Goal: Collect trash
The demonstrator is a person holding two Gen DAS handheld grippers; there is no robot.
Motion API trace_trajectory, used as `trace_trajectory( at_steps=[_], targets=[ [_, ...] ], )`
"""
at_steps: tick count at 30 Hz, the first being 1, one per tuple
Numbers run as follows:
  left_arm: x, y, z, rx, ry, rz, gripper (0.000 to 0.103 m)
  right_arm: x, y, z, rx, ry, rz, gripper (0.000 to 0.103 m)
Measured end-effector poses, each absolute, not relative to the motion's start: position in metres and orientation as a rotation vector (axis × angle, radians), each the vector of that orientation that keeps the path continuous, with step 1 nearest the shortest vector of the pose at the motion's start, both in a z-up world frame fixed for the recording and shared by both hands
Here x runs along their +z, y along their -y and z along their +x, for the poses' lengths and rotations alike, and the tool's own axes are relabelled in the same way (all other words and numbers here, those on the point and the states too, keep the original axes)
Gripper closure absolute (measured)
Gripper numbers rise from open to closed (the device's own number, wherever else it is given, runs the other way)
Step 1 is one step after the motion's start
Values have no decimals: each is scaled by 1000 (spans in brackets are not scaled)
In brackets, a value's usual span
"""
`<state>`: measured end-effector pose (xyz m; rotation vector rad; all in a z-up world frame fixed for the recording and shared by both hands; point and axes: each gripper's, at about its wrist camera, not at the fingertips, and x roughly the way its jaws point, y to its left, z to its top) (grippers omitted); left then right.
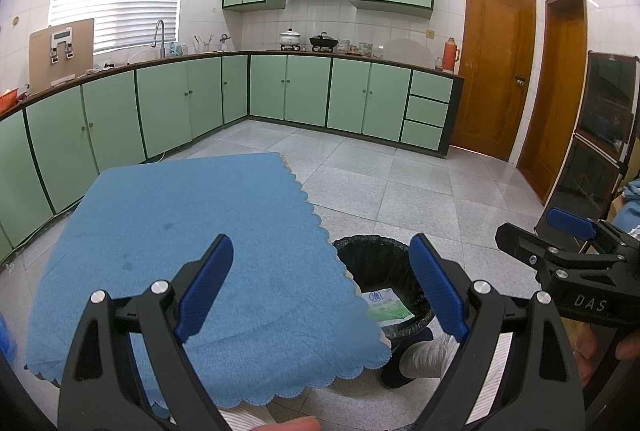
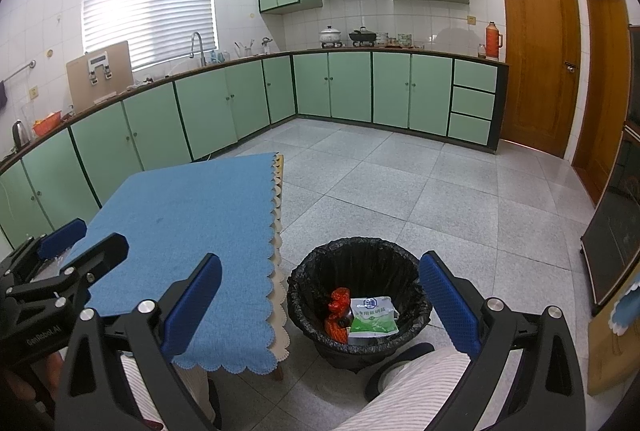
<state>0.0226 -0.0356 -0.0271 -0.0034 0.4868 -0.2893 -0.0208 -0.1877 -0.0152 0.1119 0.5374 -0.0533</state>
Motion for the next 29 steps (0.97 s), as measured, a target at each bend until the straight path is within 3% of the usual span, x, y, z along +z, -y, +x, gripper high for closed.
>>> trace_trajectory(
  at_steps=[29],
  targets=[
    [-23,52,19,-273,-496,-8,16,-21,198,-16,-49,-546,116,6]
  ],
)
